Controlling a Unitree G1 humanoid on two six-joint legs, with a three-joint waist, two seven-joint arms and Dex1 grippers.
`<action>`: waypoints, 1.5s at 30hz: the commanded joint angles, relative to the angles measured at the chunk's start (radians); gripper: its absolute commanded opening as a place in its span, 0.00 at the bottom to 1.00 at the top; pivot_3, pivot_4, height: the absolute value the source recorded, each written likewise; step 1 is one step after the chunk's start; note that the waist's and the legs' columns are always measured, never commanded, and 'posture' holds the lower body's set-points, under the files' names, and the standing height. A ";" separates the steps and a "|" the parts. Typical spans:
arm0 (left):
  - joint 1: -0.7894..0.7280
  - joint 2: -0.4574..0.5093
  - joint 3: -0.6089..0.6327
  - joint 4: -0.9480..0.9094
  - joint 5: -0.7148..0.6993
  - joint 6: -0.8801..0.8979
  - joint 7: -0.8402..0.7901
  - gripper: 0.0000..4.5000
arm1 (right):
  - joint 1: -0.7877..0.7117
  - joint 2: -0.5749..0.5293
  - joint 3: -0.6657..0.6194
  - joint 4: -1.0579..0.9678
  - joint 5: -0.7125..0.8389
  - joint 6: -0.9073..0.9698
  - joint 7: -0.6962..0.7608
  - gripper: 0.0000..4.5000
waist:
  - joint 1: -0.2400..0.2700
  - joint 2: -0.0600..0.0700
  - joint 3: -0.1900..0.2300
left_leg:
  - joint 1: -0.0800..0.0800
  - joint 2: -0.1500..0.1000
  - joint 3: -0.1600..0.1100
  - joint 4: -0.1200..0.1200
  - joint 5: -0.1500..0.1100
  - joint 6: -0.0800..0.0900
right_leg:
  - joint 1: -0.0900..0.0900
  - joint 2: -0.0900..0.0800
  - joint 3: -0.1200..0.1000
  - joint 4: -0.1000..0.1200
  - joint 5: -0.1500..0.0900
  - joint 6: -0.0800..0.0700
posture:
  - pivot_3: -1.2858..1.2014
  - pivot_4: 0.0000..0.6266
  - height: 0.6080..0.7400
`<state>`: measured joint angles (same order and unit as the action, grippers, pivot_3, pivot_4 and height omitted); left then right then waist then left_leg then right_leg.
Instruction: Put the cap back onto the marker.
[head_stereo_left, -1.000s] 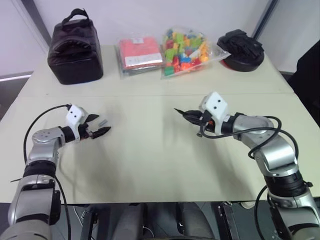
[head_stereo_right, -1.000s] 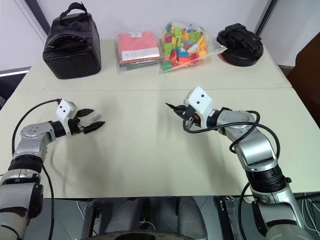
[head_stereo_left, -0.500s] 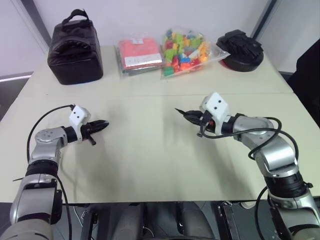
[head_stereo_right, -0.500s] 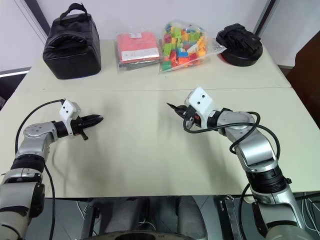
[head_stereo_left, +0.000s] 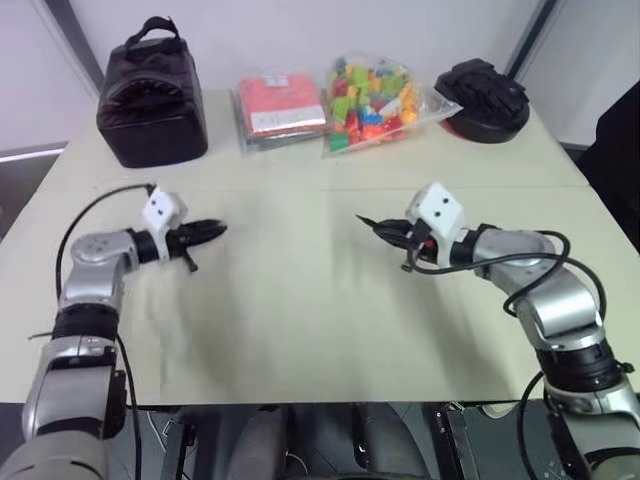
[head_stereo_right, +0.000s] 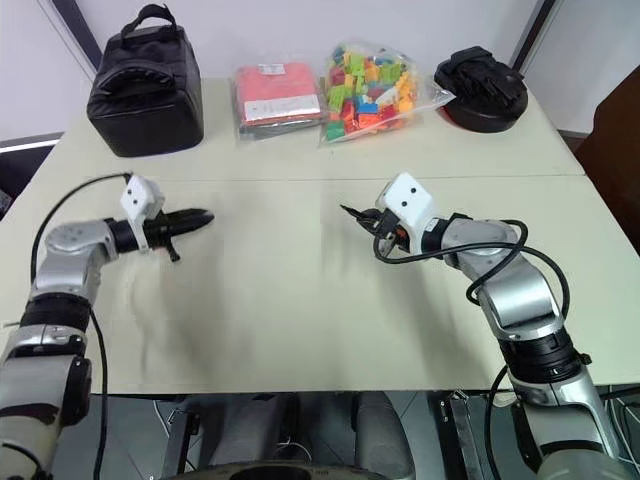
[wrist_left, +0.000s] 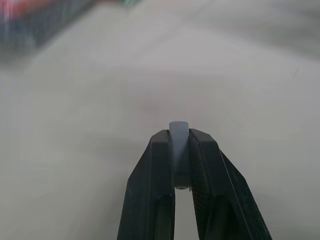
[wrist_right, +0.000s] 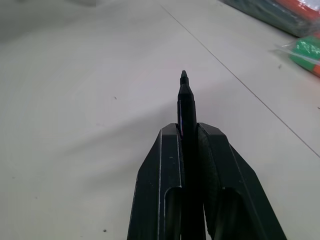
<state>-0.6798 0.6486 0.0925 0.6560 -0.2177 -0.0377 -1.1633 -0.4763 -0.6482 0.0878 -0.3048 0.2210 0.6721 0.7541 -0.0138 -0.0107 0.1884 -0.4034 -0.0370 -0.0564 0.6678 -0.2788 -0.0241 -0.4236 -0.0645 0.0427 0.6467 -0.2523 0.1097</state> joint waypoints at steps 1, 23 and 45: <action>-0.009 0.013 0.005 -0.077 -0.036 0.047 -0.029 0.01 | -0.019 -0.008 -0.029 -0.005 0.008 -0.027 0.000 0.00 | -0.006 0.000 0.000 | -0.001 0.000 0.000 0.000 0.000 0.000 | -0.002 0.000 0.000 0.000 0.000 0.000 | 0.52 0.24 1.00; -0.300 -0.129 -0.222 -0.084 0.029 -0.026 -0.268 0.01 | -0.225 -0.181 0.103 0.162 -0.071 -0.312 0.342 0.00 | -0.007 0.000 0.000 | -0.004 -0.001 0.001 0.002 0.001 0.000 | -0.004 0.002 0.001 0.000 0.000 0.000 | 0.52 0.24 1.00; -0.368 -0.278 -0.269 0.087 0.093 -0.183 -0.260 0.01 | -0.255 -0.116 0.123 0.168 -0.107 -0.325 0.344 0.00 | -0.001 0.000 0.000 | -0.005 -0.001 0.001 0.002 0.001 -0.001 | -0.004 0.002 0.001 0.001 0.000 0.000 | 0.52 0.24 1.00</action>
<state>-1.0169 0.3762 -0.1815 0.7465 -0.1258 -0.2034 -1.4307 -0.7101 -0.7653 0.2333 -0.0967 0.1123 0.3479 1.1041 -0.0147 -0.0109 0.1887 -0.4080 -0.0378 -0.0554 0.6701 -0.2781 -0.0246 -0.4280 -0.0626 0.0433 0.6475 -0.2523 0.1098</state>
